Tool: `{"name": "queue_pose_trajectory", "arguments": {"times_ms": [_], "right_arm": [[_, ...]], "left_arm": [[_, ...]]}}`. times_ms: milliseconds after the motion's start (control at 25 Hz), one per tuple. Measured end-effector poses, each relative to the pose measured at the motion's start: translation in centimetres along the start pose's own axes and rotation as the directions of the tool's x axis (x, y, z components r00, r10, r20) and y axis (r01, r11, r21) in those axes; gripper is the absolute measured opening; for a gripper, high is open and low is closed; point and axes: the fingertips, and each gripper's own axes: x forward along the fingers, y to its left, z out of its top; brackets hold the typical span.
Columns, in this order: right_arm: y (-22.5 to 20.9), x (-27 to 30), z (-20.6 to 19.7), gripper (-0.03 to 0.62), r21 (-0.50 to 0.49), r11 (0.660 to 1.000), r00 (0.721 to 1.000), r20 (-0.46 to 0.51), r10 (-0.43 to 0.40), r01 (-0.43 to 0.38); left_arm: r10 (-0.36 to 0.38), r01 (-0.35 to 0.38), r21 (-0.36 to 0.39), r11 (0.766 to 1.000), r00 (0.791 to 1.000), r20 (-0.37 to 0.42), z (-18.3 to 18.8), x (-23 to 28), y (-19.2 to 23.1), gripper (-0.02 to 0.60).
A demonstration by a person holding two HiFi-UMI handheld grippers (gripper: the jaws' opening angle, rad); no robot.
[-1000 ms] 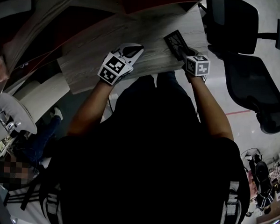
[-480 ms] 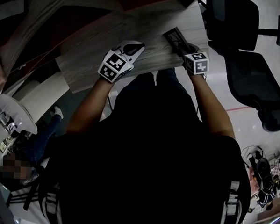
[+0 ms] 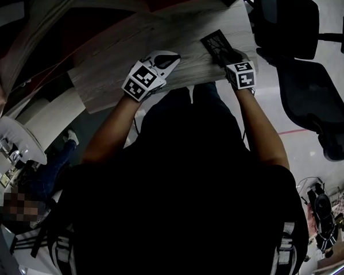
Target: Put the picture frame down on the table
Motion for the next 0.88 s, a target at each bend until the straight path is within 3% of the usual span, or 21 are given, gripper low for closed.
{"name": "queue_pose_trajectory", "arguments": {"times_ms": [880], "right_arm": [[-1.8, 0.8, -1.0, 0.25, -0.031, 0.997, 0.997, -0.037, -0.07, 0.069]], "left_arm": [[-0.014, 0.014, -0.046, 0.999, 1.0, 0.004, -0.4, 0.8, 0.2, 0.017]]}}
